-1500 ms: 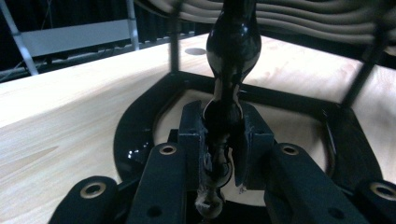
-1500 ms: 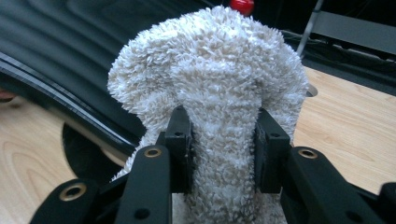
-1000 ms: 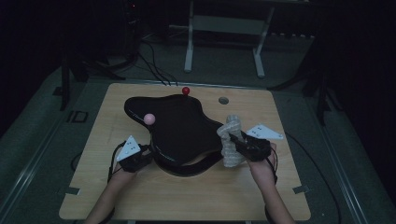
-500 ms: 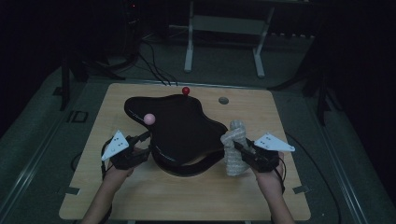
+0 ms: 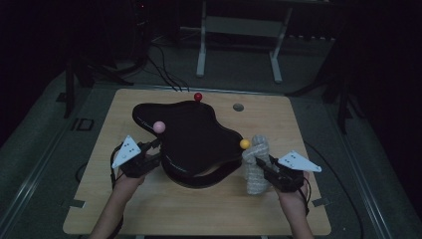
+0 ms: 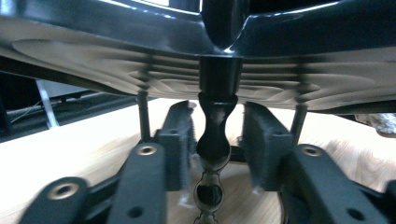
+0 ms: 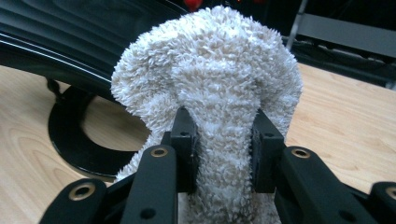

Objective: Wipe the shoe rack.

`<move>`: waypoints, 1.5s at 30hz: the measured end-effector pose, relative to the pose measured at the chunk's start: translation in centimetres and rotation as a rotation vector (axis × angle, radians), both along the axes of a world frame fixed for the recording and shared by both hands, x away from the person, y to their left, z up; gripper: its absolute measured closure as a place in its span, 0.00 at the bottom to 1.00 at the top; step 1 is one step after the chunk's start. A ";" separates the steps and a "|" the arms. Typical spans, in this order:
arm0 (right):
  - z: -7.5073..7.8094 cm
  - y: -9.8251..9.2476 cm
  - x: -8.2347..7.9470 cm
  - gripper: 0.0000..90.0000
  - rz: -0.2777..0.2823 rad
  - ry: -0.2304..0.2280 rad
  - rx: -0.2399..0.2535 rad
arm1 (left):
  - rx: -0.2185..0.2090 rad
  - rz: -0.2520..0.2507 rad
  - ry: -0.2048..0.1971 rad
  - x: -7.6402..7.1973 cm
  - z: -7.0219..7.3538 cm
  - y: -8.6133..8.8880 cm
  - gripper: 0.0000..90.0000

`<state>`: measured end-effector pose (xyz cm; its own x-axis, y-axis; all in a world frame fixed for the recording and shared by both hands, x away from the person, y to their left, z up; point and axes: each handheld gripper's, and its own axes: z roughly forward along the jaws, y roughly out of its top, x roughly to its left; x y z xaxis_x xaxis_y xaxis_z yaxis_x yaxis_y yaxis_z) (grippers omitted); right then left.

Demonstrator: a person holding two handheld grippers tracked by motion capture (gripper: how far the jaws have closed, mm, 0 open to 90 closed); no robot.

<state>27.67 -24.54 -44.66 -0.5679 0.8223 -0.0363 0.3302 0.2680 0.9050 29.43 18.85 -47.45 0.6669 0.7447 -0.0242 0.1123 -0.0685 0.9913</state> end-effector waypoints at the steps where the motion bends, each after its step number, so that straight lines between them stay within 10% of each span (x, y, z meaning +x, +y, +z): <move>1: 0.0 0.0 0.0 0.76 0.000 0.000 0.000 | 0.000 0.000 0.000 0.0 0.0 0.0 0.73; 12: -0.8 0.5 1.9 0.76 0.004 0.012 -0.022 | -0.002 0.000 -0.014 0.3 -0.1 0.1 0.83; 21: -4.6 1.5 3.2 0.77 -0.005 0.114 -0.088 | -0.007 -0.026 -0.006 0.5 -0.1 0.3 0.83; 27: -2.2 1.4 2.2 0.77 0.005 0.053 -0.043 | -0.021 -0.033 0.004 0.6 -0.2 0.4 0.83; 45: -3.5 3.3 1.6 0.77 0.038 0.083 -0.095 | -0.010 -0.047 0.004 0.6 -0.2 0.5 0.83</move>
<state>29.26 -21.24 -48.15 -0.6032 0.7950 -0.0645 0.3909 0.3652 0.8449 30.02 19.33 -47.60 0.7009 0.7124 -0.0344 0.1136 -0.0639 0.9915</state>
